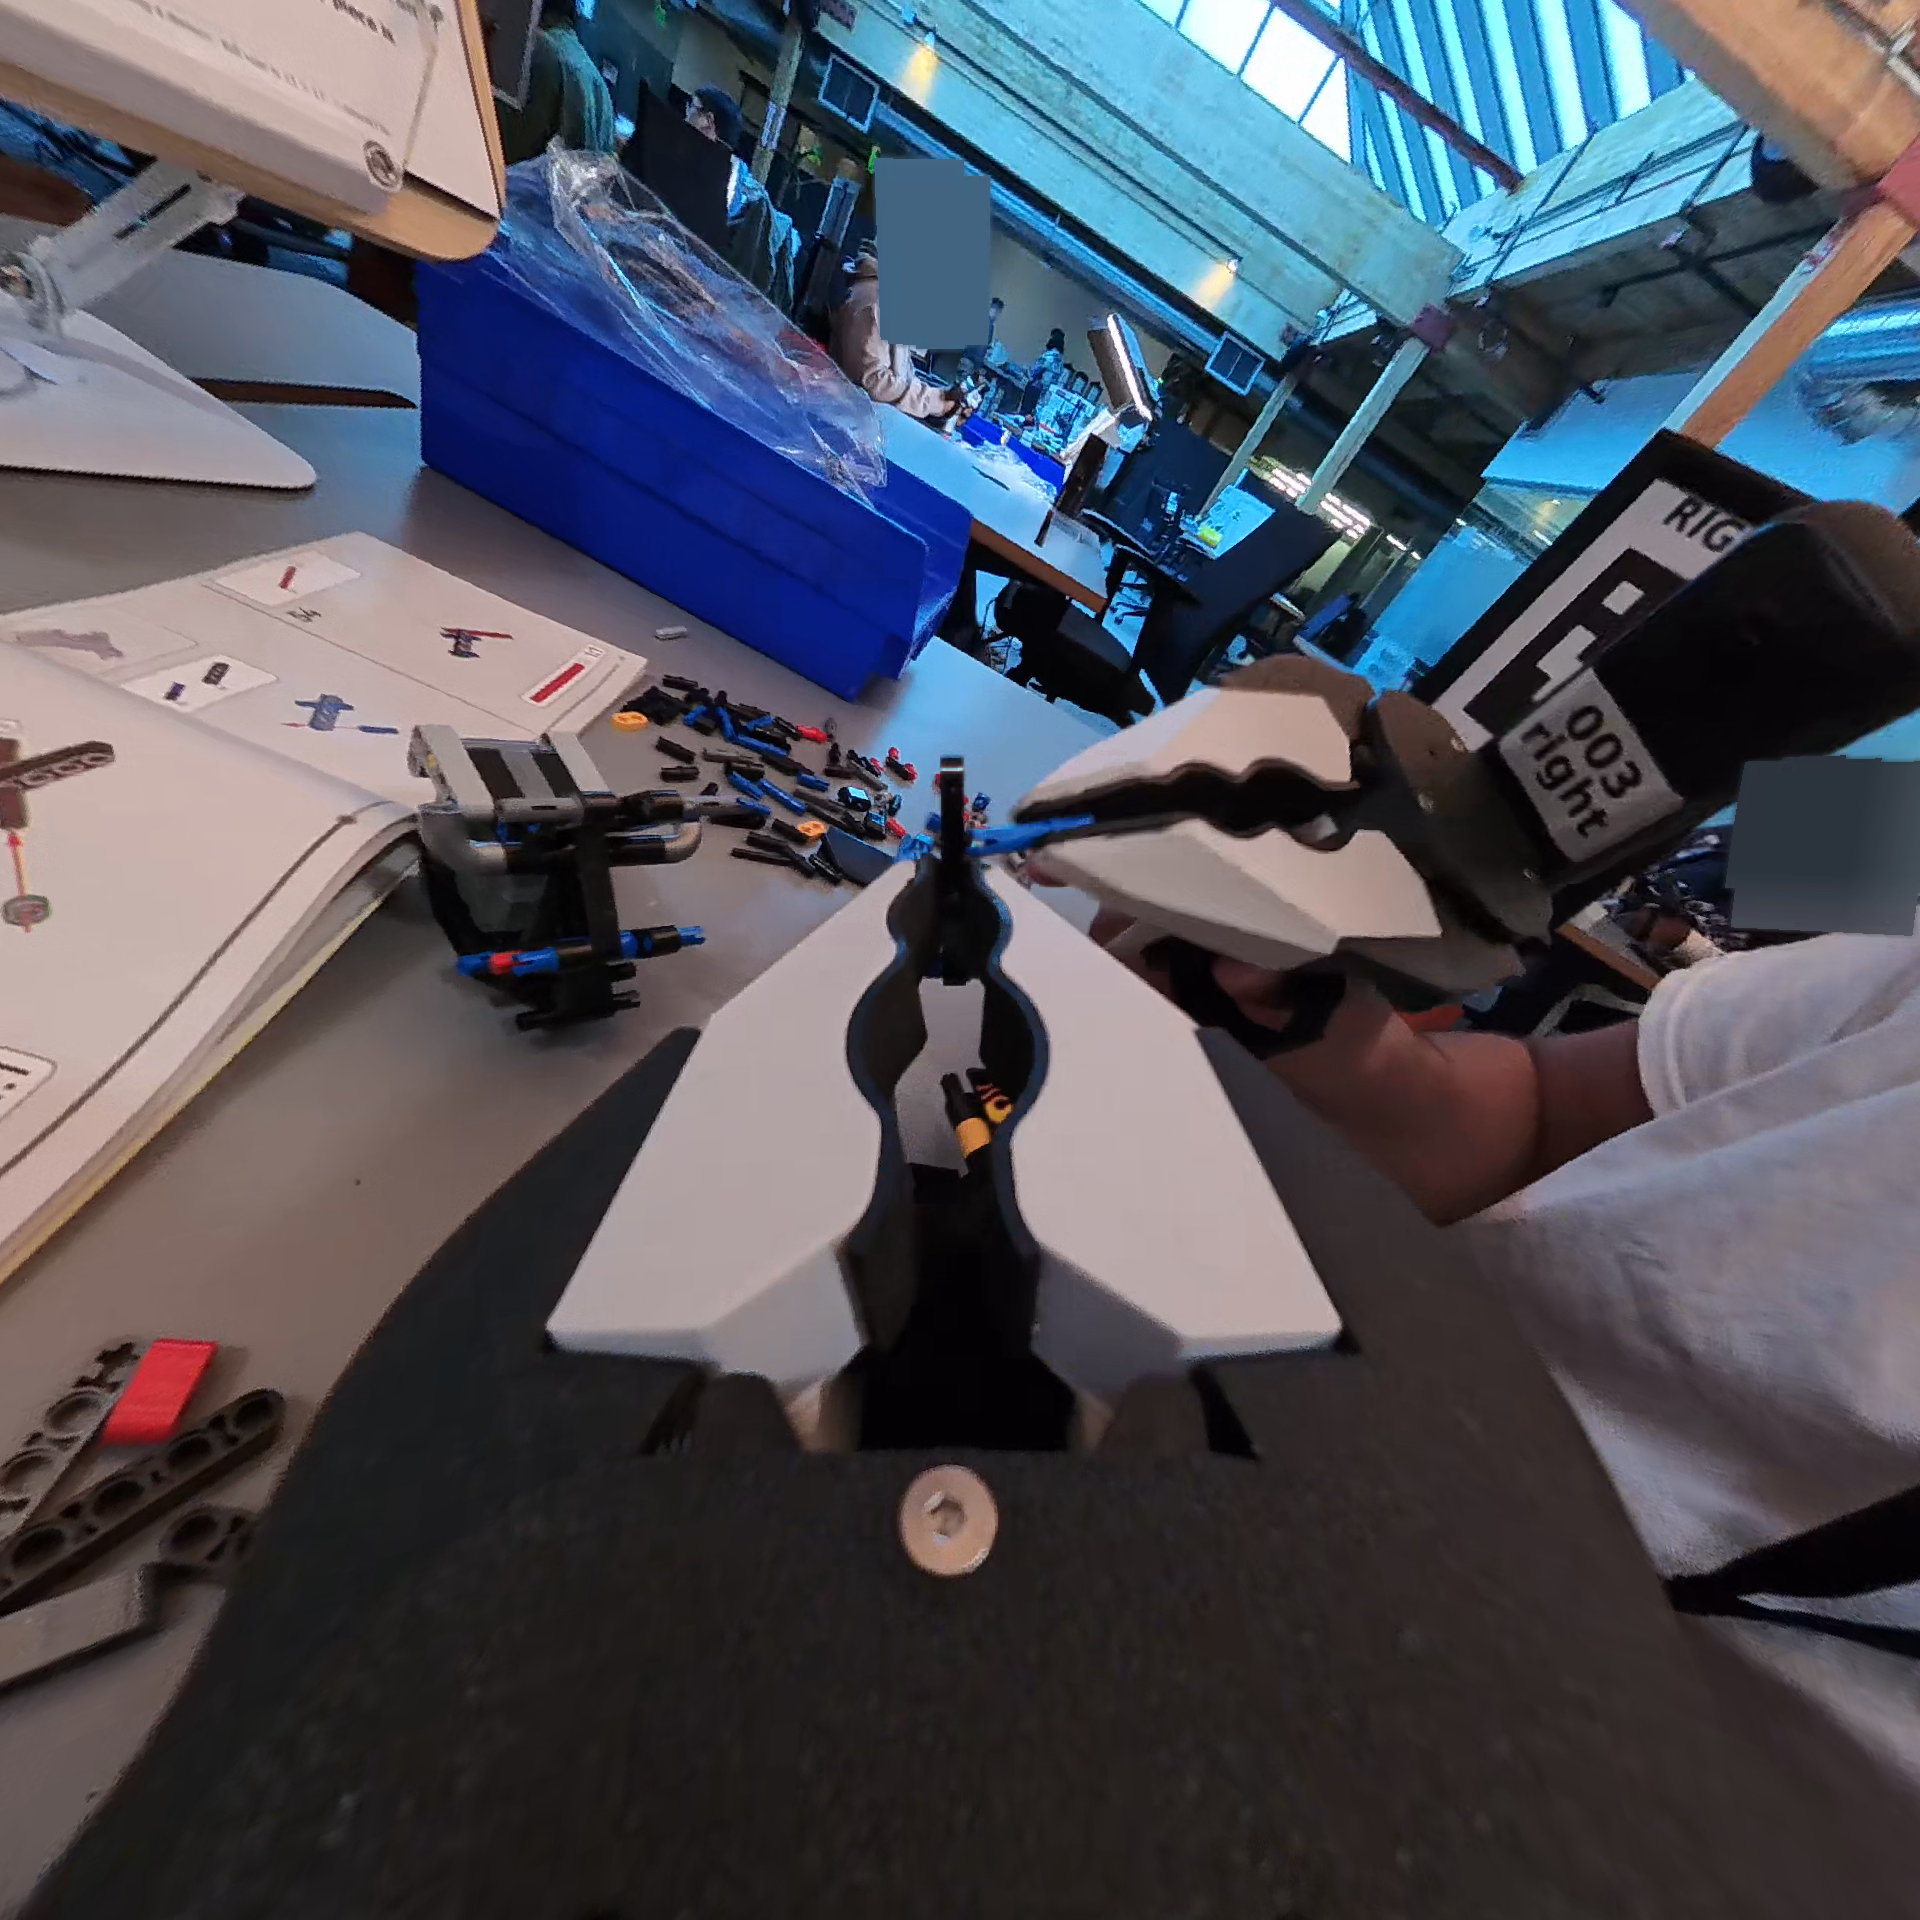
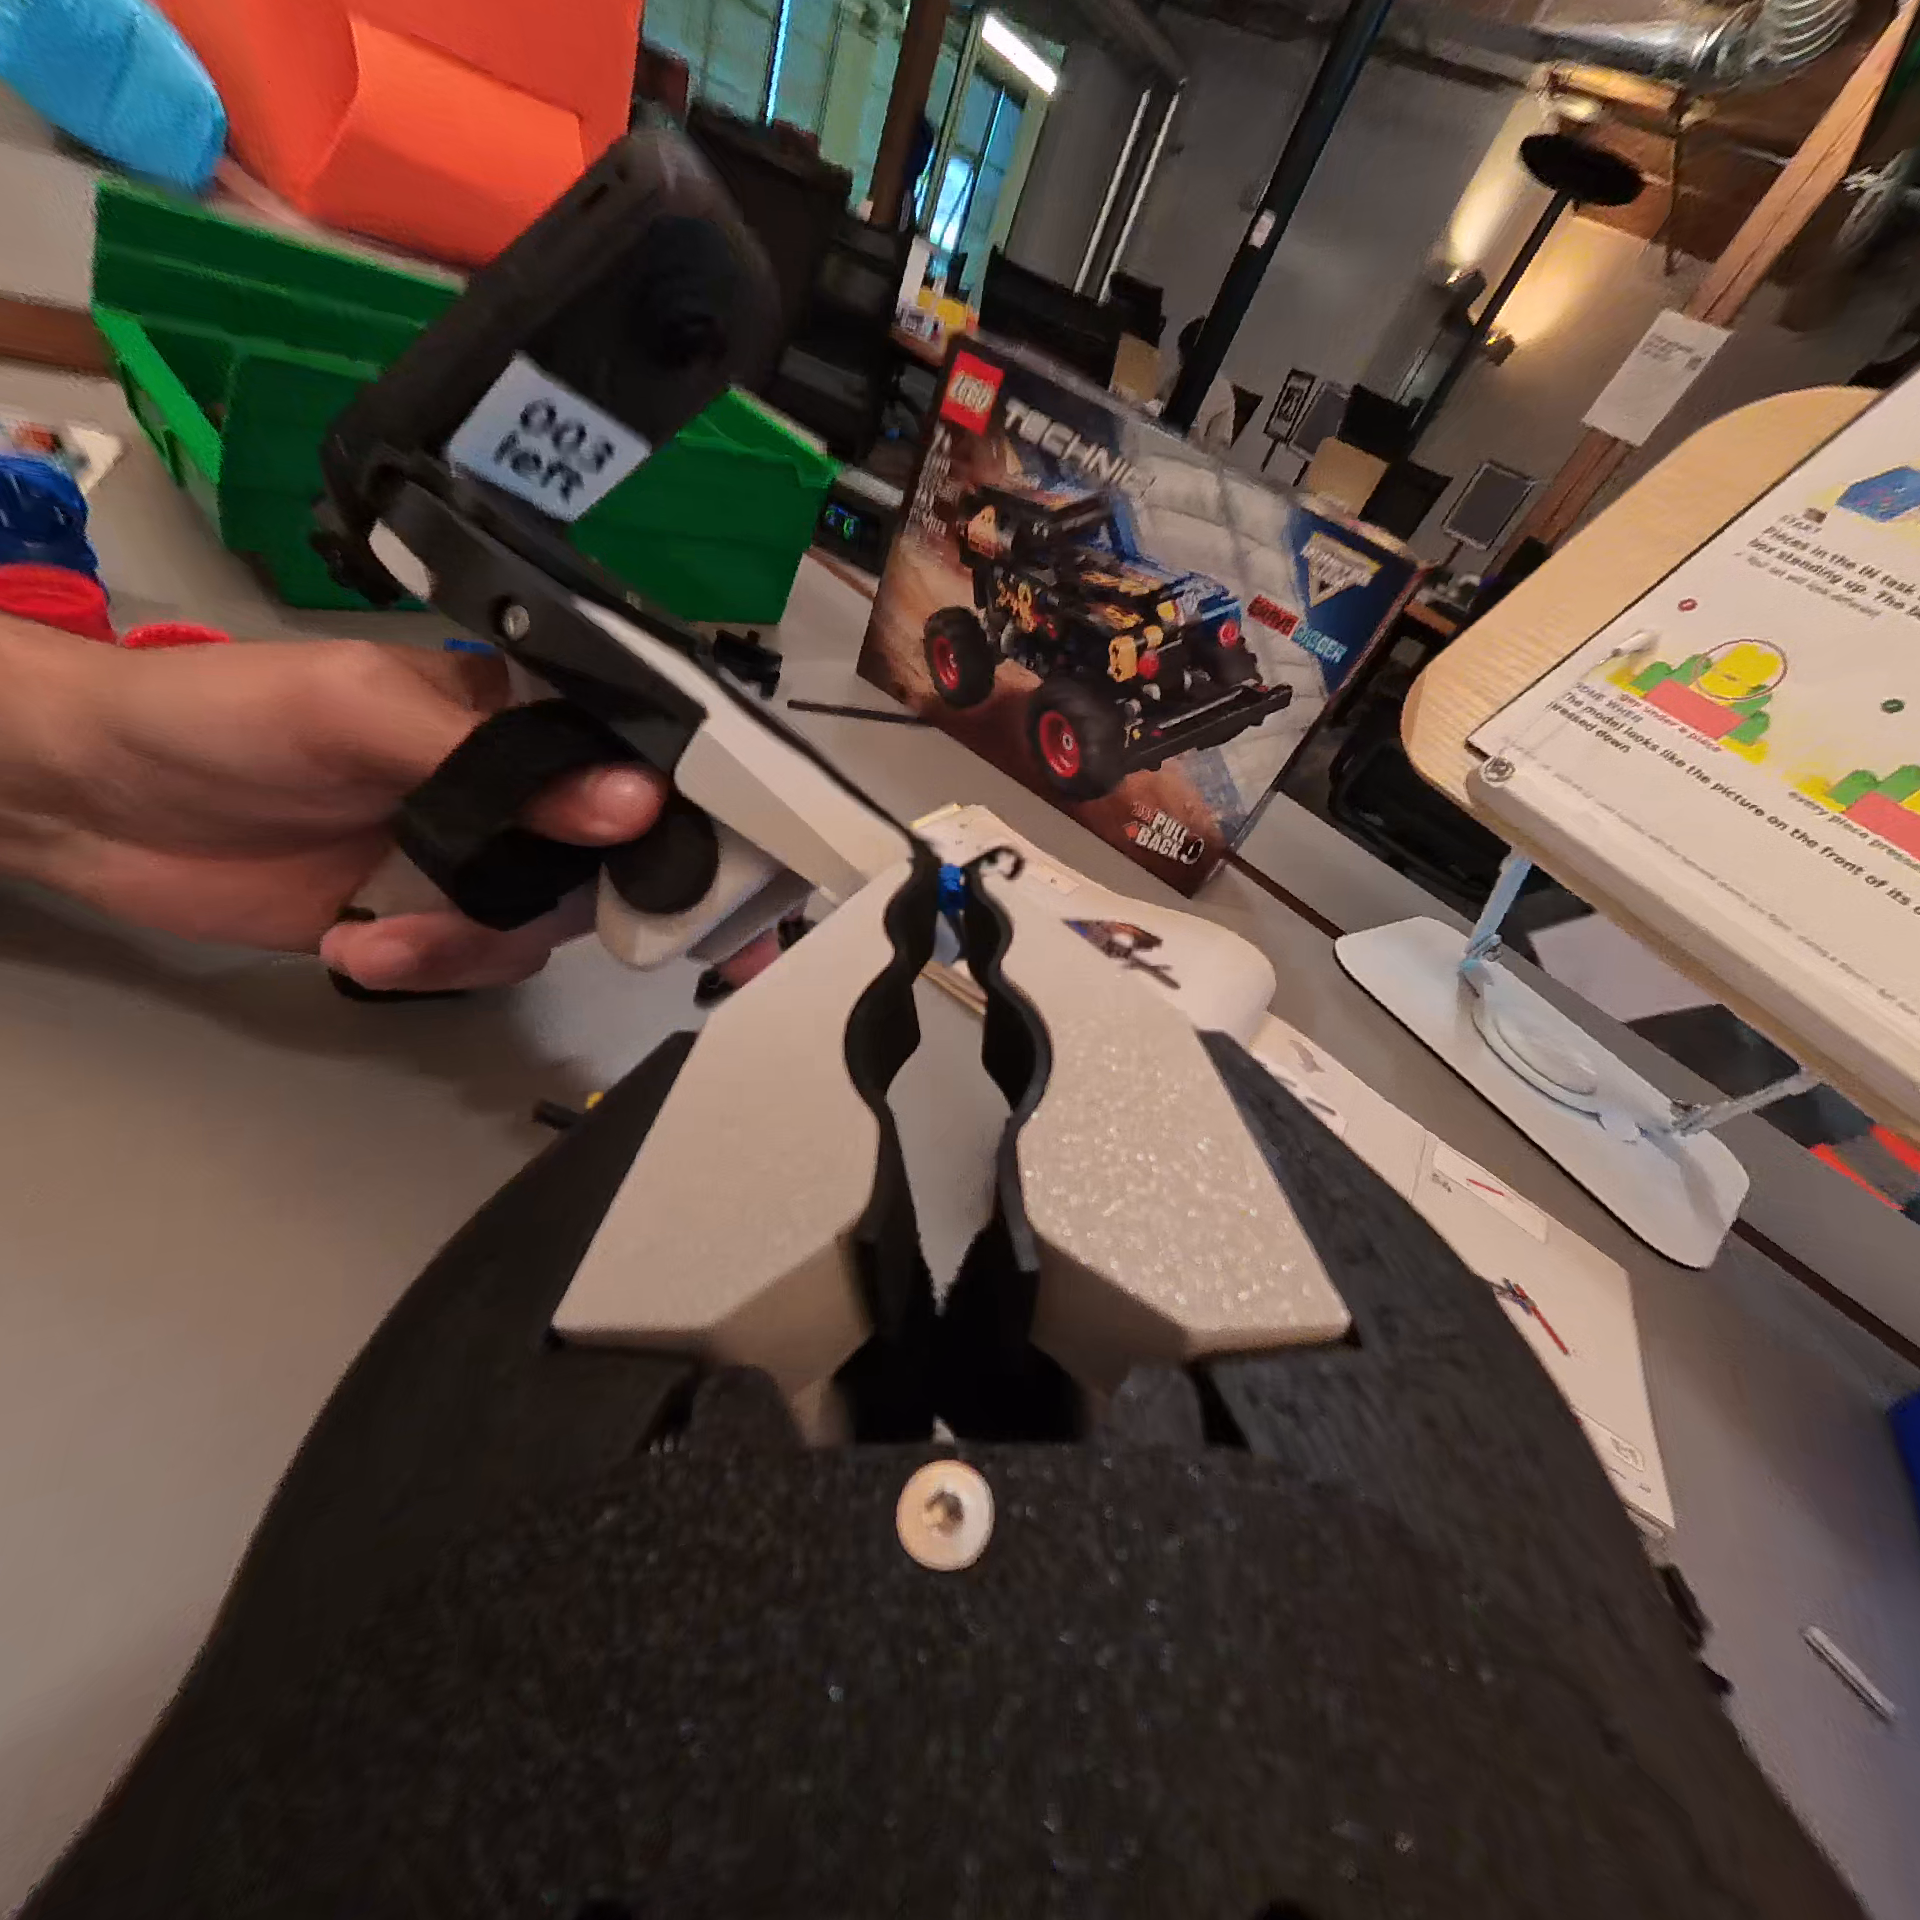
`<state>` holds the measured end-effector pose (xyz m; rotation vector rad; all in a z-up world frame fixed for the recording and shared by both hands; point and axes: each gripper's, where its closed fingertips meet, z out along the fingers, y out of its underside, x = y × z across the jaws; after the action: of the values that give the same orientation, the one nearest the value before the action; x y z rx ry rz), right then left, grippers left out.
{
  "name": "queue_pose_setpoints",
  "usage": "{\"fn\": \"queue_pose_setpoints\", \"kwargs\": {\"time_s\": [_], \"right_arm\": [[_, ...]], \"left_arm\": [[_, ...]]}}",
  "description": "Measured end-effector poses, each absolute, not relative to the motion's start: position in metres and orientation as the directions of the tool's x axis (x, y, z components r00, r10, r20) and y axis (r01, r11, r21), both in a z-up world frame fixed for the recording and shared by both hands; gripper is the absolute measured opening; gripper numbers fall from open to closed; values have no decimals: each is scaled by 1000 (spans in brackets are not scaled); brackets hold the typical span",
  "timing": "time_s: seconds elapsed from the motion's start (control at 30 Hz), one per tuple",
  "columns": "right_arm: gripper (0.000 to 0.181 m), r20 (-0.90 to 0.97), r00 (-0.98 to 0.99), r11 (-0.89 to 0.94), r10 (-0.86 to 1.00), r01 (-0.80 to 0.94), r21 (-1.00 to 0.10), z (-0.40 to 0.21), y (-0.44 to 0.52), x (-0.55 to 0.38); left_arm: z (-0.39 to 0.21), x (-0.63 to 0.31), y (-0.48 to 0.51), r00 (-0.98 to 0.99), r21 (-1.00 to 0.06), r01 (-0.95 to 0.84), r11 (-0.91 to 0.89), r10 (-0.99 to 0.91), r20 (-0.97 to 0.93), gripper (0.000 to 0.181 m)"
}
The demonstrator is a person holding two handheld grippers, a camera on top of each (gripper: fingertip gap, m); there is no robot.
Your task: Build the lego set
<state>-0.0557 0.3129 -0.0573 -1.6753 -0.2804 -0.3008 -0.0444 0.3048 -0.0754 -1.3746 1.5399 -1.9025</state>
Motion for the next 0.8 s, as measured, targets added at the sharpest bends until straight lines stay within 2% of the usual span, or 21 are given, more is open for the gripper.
{"fn": "queue_pose_setpoints", "kwargs": {"time_s": [0.3, 0.8], "right_arm": [[4, 444, 895, -163, -49, 432, -887, -57, 312, -53], [4, 403, 914, -172, -53, 389, -905, -61, 316, -48]], "left_arm": [[-73, -44, 305, -455, -907, -266, -327, -787, 417, 1], [-79, -41, 310, -431, -911, -275, -307, -808, 402, 1]]}}
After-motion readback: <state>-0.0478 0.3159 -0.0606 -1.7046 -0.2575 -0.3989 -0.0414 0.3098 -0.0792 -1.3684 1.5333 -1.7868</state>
